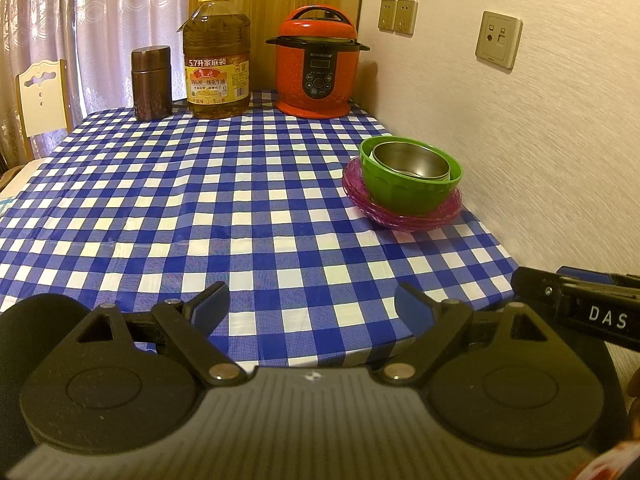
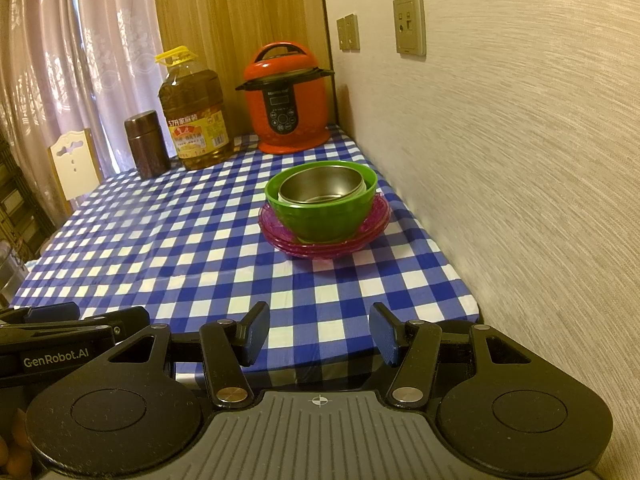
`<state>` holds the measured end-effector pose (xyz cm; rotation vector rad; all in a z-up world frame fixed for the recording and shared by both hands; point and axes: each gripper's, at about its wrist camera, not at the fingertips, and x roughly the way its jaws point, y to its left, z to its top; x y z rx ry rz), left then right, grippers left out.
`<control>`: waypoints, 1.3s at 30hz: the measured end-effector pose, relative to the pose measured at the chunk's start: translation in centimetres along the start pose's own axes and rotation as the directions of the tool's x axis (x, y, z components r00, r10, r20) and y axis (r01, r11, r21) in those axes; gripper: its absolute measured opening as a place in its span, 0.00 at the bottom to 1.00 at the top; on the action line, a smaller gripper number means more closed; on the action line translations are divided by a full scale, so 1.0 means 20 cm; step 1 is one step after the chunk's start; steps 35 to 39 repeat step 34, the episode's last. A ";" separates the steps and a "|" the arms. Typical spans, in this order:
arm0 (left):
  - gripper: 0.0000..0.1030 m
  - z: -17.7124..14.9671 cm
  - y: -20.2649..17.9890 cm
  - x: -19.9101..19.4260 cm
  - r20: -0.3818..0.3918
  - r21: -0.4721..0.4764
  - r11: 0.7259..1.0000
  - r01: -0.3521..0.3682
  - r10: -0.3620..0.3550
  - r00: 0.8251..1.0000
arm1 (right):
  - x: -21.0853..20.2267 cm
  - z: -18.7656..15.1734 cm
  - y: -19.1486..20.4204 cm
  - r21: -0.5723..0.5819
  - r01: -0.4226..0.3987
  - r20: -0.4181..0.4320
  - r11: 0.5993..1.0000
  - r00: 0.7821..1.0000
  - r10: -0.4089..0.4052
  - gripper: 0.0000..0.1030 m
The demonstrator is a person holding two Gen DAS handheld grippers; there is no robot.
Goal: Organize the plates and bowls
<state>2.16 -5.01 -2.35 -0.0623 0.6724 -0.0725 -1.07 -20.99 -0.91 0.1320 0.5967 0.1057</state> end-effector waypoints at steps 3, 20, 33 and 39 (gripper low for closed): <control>0.86 0.00 0.00 0.00 -0.001 0.000 1.000 0.000 0.000 1.000 | 0.00 0.00 0.00 0.001 0.001 0.000 1.000 1.000 -0.001 0.54; 0.86 0.00 -0.01 0.00 0.000 0.000 1.000 0.000 0.000 1.000 | 0.00 0.00 0.00 0.001 0.000 0.000 1.000 1.000 0.000 0.54; 0.86 -0.02 0.00 -0.01 0.012 -0.002 1.000 0.001 -0.001 1.000 | 0.00 0.00 0.00 0.002 0.000 -0.001 1.000 1.000 0.000 0.54; 0.86 -0.02 0.00 0.00 0.011 -0.002 1.000 0.003 -0.003 1.000 | 0.00 0.00 0.00 0.001 0.000 0.000 1.000 1.000 0.000 0.54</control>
